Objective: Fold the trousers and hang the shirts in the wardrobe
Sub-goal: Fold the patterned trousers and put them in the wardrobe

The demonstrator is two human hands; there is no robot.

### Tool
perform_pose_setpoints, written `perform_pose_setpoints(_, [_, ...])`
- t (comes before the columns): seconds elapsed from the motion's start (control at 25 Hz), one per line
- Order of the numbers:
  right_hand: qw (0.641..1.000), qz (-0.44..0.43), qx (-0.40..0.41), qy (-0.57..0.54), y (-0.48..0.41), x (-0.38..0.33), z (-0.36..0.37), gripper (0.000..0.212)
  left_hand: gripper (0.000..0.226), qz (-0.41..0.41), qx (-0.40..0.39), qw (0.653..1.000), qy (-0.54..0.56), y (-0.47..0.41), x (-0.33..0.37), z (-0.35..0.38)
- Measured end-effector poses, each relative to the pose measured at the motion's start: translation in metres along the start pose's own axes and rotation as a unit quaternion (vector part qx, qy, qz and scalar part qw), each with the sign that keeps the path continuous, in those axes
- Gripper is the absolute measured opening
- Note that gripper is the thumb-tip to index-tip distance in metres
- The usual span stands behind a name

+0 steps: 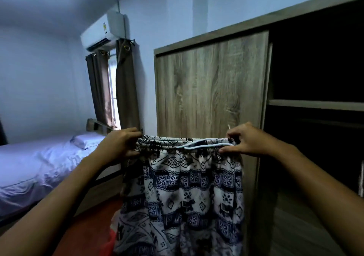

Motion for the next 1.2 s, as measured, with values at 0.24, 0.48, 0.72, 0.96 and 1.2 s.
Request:
perform_pose_setpoints(0.24, [0.976,0.075,0.068,-0.194,-0.011,0.007,-0.016,0.032,0.048,-0.115,0.068,0.974,0.181,-0.014,-0.002,-0.006])
perform_pose_setpoints(0.48, [0.899,0.208,0.106,-0.371,-0.035,-0.002,0.019,0.03,0.042,-0.3,0.123,0.911,0.253,-0.041,0.024,0.013])
perform_pose_setpoints(0.72, [0.874,0.086,0.032,-0.477,-0.048,-0.067,0.015,0.032,0.035,-0.289,0.142,0.863,0.389,-0.066,0.069,0.021])
perform_pose_setpoints(0.96, [0.893,0.051,0.064,-0.442,-0.056,-0.07,0.003,0.033,0.04,-0.167,0.099,0.855,0.481,-0.068,0.089,0.003])
perform_pose_setpoints(1.2, [0.962,0.035,0.107,-0.25,-0.053,-0.048,-0.002,0.077,0.027,-0.136,0.103,0.835,0.523,-0.065,0.083,-0.005])
Point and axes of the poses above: each hand's wrist, its own y-axis away from the middle knuckle, its own z-axis out of the palm, x = y × z, the point moved 5 cm from there along -y, towards the middle knuckle, and after that the axes turned 1 degree about y, right-handed, at the moved point
